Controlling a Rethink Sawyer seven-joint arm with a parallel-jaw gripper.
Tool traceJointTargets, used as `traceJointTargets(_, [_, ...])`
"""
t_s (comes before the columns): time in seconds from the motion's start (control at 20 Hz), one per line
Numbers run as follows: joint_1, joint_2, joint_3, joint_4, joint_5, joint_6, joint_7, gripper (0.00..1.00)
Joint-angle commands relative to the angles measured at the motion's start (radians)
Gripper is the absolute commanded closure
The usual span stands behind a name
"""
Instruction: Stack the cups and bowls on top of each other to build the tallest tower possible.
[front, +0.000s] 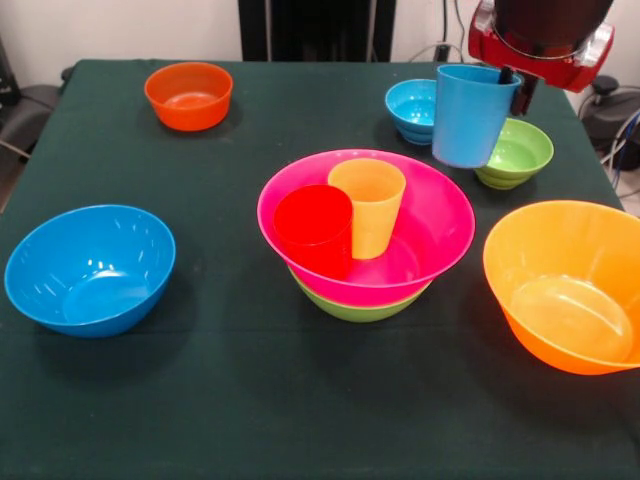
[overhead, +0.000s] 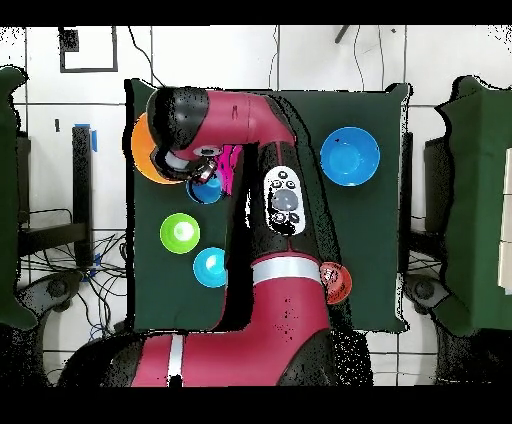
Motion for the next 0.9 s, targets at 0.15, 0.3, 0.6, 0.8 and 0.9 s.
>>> traceJointTargets(0.15, [-0.017,0.0,0.055,0.017,-0.087,-0.211,-0.112,1.0])
traceJointTargets(0.3, [-0.032,0.072,0.069,-0.072,-0.087,-0.206,-0.119,1.0])
traceJointTargets(0.6, [-0.039,0.166,0.075,-0.269,-0.1,-0.049,-0.149,1.0])
traceJointTargets(0.8, [-0.038,0.207,0.074,-0.374,-0.111,0.054,-0.179,1.0])
traceJointTargets(0.9, [-0.038,0.24,0.08,-0.447,-0.116,0.153,-0.199,1.0])
